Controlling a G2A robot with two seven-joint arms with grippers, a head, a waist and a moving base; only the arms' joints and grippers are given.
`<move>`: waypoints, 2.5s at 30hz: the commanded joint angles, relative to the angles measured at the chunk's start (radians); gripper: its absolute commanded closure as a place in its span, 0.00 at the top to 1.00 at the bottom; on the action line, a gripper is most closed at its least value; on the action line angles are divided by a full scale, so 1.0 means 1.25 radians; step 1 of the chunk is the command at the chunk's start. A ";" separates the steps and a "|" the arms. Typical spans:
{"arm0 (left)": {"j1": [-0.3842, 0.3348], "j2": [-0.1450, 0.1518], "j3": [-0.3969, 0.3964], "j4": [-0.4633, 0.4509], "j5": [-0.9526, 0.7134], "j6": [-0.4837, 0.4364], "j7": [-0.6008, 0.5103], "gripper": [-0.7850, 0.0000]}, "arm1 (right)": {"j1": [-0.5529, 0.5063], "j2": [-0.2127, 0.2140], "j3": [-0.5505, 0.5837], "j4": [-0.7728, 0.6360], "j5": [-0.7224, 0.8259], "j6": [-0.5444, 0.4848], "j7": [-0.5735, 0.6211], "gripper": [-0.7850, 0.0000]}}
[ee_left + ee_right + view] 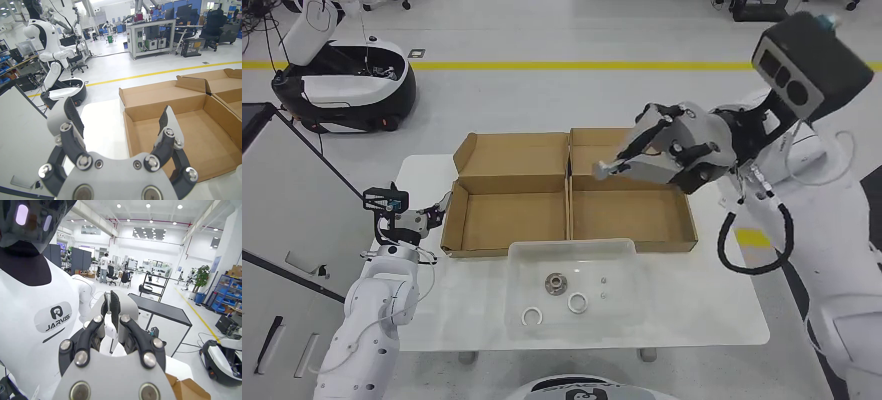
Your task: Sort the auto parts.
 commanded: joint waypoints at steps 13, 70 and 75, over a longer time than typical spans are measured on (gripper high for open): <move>0.000 0.000 0.000 0.000 0.000 0.000 0.000 1.00 | -0.078 -0.059 0.013 -0.104 0.172 -0.005 -0.143 0.00; 0.000 0.000 0.000 0.000 0.000 0.000 0.000 1.00 | -0.144 -0.193 0.082 -0.056 0.151 0.028 0.191 0.00; 0.000 0.000 0.000 0.000 0.000 0.000 0.000 1.00 | -0.148 -0.178 0.090 -0.054 0.141 0.045 0.207 0.00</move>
